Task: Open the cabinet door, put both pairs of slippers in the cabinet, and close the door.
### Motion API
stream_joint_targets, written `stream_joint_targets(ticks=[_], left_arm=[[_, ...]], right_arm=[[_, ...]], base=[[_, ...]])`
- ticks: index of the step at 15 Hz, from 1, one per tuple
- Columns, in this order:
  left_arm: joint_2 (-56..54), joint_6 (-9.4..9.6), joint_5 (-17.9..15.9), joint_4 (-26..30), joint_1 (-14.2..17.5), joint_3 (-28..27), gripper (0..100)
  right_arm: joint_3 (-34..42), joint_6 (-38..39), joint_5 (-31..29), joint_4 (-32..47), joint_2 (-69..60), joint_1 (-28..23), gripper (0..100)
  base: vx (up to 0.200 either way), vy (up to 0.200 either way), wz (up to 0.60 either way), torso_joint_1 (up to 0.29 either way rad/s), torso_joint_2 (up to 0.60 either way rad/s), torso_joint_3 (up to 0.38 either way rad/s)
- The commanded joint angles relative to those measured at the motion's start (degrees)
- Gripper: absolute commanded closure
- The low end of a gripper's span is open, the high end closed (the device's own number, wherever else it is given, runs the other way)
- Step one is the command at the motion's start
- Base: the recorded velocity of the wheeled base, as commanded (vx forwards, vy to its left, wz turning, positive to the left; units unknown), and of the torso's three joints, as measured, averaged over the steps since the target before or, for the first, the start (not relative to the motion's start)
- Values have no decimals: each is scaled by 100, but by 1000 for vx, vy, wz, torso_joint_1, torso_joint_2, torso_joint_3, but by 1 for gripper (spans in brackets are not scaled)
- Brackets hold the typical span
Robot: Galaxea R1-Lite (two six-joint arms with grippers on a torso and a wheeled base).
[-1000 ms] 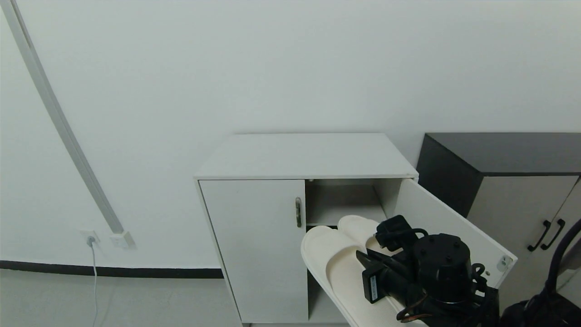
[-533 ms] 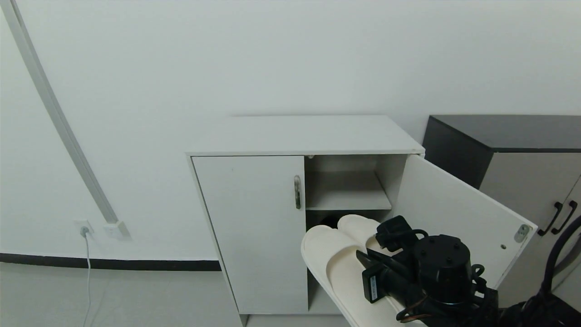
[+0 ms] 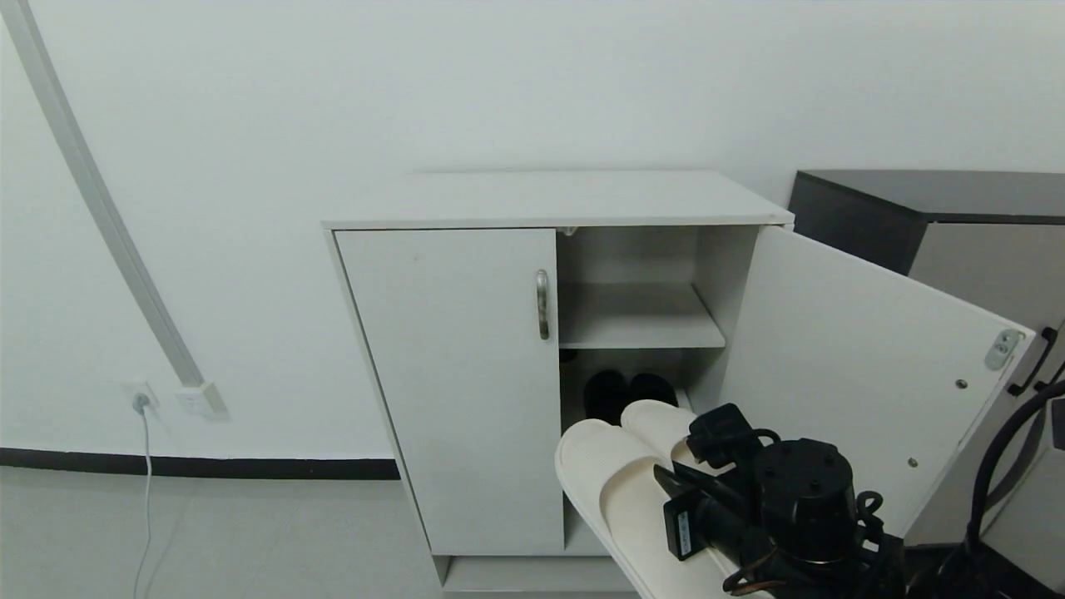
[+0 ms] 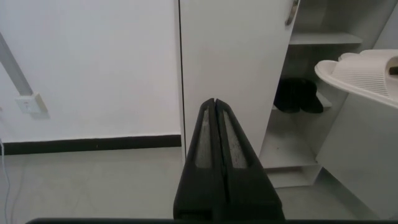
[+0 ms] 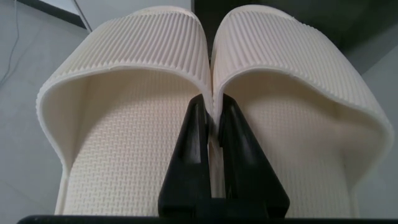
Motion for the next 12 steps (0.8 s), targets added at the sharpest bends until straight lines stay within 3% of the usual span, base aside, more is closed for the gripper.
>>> stream_joint_targets(ticks=[1, 5, 12], left_arm=[[7, -11, 2, 1, 0, 0, 100], [7, -11, 2, 1, 0, 0, 100], [7, -11, 2, 1, 0, 0, 100]], right_arm=[[12, -1, -1, -6, 53, 2, 100], [20, -1, -1, -32, 53, 2, 100], [126, -133, 25, -357, 62, 2, 100]], base=[[0, 0, 0, -100, 466, 354], [0, 0, 0, -49, 428, 356], [0, 0, 0, 0, 14, 7]])
